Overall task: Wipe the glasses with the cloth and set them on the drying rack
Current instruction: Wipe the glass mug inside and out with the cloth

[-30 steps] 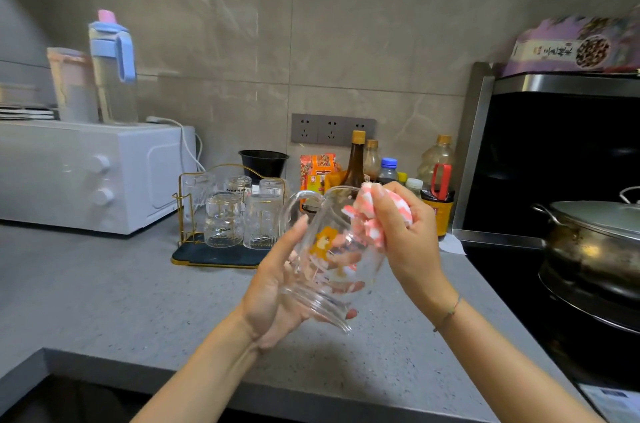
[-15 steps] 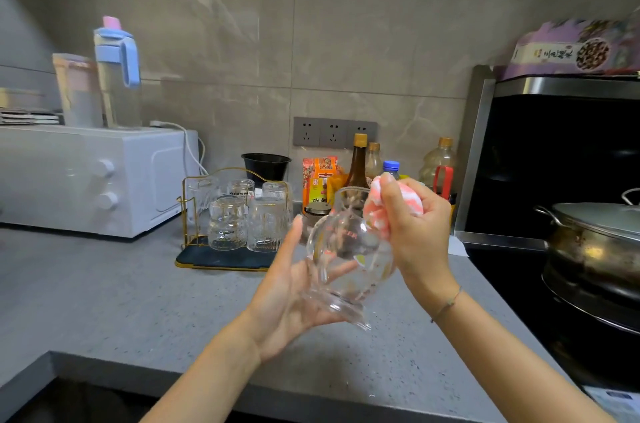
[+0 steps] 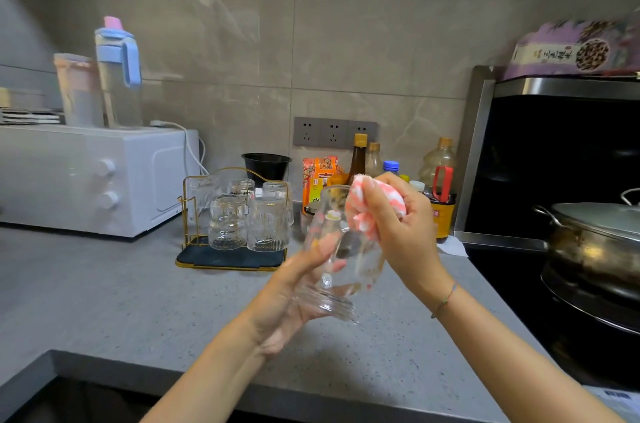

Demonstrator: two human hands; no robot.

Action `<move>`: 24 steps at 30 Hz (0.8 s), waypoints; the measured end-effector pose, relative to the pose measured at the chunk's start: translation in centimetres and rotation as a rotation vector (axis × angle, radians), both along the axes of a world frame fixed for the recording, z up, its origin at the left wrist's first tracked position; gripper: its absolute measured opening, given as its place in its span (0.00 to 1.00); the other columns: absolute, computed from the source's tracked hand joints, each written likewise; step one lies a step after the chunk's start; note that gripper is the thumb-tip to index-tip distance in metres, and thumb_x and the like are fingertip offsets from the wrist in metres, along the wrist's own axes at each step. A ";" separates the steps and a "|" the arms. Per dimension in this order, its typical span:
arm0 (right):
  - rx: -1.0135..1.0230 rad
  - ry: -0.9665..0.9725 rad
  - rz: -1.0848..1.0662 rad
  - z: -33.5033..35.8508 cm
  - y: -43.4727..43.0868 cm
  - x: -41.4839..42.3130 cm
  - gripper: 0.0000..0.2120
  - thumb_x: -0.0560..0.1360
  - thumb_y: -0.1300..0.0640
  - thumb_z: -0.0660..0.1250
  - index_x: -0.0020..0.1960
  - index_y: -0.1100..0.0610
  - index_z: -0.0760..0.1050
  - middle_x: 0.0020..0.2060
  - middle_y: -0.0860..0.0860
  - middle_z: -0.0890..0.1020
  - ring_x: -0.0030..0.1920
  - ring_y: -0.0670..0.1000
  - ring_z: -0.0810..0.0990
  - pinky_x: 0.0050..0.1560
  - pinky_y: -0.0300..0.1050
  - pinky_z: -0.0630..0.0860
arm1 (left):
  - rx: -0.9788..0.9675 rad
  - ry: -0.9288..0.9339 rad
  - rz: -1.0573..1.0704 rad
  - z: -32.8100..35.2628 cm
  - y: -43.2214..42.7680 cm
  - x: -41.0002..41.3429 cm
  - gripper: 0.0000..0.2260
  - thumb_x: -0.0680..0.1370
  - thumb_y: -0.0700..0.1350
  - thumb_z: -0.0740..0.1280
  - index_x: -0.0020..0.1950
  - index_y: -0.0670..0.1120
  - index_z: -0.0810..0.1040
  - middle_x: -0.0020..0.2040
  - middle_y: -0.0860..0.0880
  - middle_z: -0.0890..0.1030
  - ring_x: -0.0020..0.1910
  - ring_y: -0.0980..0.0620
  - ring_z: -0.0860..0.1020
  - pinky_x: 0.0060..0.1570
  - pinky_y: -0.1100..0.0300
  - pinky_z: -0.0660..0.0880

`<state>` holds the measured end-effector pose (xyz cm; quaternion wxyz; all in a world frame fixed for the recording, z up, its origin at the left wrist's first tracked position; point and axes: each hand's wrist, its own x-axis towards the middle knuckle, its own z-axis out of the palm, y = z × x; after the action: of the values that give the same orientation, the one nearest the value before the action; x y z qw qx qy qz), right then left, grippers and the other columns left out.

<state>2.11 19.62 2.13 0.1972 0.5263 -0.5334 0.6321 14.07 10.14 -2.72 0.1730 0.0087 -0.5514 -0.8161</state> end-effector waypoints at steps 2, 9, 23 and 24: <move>-0.001 -0.038 0.069 -0.1 0.2 -0.1 0.16 0.75 0.47 0.60 0.36 0.57 0.74 0.28 0.44 0.76 0.32 0.41 0.75 0.35 0.32 0.70 | 0.139 0.017 -0.176 0.0 -0.2 0.3 0.38 0.54 0.58 0.83 0.62 0.49 0.81 0.65 0.44 0.79 0.63 0.42 0.77 0.57 0.42 0.77; -0.014 -0.151 0.122 0.6 0.5 0.4 0.17 0.72 0.44 0.63 0.34 0.56 0.76 0.27 0.47 0.77 0.31 0.44 0.76 0.35 0.38 0.73 | 0.353 0.013 -0.536 -0.5 -0.6 0.4 0.43 0.63 0.58 0.80 0.71 0.39 0.71 0.69 0.31 0.69 0.54 0.37 0.79 0.51 0.47 0.79; 0.091 -0.016 -0.008 1.4 1.0 0.1 0.12 0.76 0.51 0.64 0.35 0.52 0.76 0.28 0.45 0.77 0.31 0.43 0.76 0.33 0.32 0.70 | -0.441 -0.058 0.182 1.1 0.0 -0.9 0.39 0.57 0.63 0.75 0.67 0.55 0.72 0.61 0.54 0.81 0.54 0.58 0.82 0.56 0.59 0.75; 0.151 0.023 0.006 1.5 1.1 0.0 0.12 0.77 0.51 0.63 0.36 0.49 0.75 0.29 0.42 0.78 0.31 0.41 0.76 0.34 0.31 0.69 | -0.401 -0.058 0.160 1.0 -0.2 -0.8 0.40 0.57 0.63 0.76 0.67 0.54 0.73 0.61 0.52 0.81 0.56 0.54 0.82 0.60 0.54 0.74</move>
<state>2.14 20.71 3.66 0.1611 0.5484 -0.5758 0.5846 13.24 9.93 -1.75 0.2198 0.0412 -0.7050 -0.6730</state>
